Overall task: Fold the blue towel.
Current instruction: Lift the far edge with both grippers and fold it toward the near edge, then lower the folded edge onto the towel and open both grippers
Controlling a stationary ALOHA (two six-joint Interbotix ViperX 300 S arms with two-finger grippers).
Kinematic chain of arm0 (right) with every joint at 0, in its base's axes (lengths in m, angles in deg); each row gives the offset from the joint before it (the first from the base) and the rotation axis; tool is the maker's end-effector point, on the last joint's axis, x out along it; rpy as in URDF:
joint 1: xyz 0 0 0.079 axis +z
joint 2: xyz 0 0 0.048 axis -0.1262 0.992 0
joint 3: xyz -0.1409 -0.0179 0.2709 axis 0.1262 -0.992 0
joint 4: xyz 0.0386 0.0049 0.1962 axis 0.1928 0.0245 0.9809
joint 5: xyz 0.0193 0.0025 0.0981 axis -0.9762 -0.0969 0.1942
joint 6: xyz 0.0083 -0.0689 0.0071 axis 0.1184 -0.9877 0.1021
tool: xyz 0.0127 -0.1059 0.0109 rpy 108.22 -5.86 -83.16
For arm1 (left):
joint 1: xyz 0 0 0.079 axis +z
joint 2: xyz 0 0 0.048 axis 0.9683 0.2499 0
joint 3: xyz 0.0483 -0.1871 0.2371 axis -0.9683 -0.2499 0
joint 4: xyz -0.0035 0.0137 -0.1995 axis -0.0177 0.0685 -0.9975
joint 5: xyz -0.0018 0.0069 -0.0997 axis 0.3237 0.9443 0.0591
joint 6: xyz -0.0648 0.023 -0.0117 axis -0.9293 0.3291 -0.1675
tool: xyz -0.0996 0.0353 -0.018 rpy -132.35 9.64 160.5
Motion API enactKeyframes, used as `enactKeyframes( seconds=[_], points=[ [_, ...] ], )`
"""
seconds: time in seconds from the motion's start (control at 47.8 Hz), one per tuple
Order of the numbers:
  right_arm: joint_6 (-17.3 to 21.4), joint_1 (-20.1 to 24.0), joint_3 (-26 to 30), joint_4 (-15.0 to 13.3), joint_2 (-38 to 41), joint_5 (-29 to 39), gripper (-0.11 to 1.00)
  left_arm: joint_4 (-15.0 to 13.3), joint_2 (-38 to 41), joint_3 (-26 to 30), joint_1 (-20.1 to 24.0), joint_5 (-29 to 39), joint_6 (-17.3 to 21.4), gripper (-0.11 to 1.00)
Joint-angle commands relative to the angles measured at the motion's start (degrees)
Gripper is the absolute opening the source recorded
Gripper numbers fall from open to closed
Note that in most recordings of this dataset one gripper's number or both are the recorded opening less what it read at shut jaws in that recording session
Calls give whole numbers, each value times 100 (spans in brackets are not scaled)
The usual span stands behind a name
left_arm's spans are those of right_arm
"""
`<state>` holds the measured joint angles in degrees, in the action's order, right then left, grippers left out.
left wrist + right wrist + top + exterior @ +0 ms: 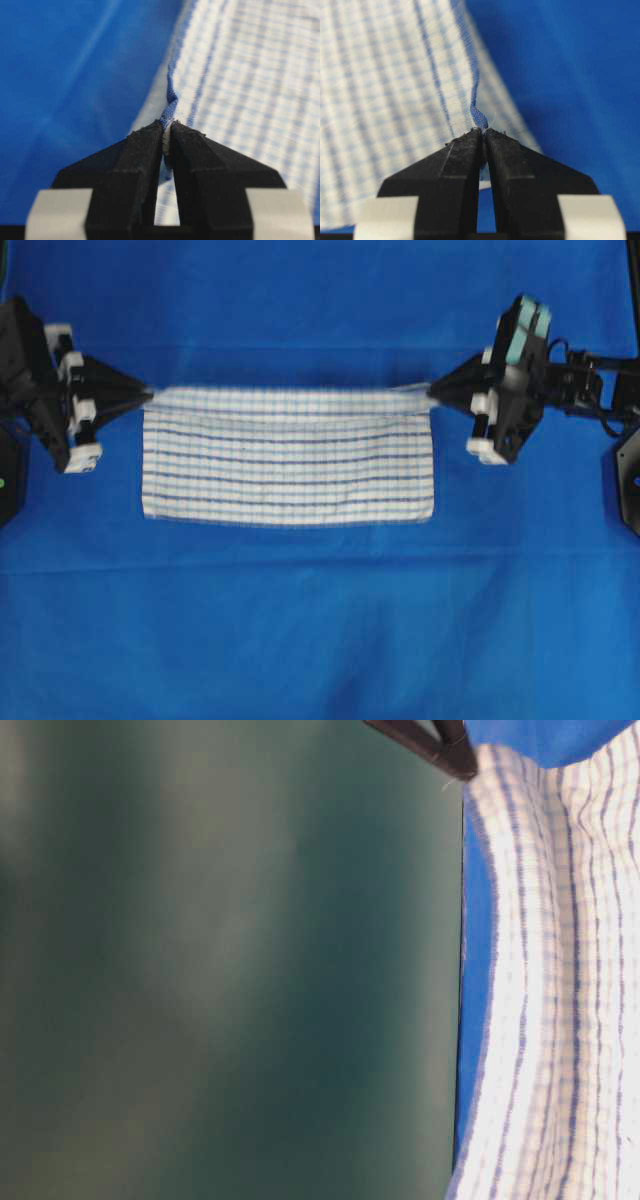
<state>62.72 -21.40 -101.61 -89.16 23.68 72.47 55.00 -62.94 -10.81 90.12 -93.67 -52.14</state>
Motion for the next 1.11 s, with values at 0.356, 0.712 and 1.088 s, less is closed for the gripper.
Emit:
enactKeyframes(
  seconds=[0.356, 0.712, 1.088],
  points=[
    [501, 1011, 53, 114, -105, 413, 6, 0, -79, 9, -1336, 422, -431, 5],
    [615, 1081, 70, 123, -62, 501, 6, -9, 97, 18, -1441, 510, -527, 5],
    [712, 1134, 114, 123, -18, 510, 14, 0, 229, 62, -1433, 501, -519, 35]
  ],
)
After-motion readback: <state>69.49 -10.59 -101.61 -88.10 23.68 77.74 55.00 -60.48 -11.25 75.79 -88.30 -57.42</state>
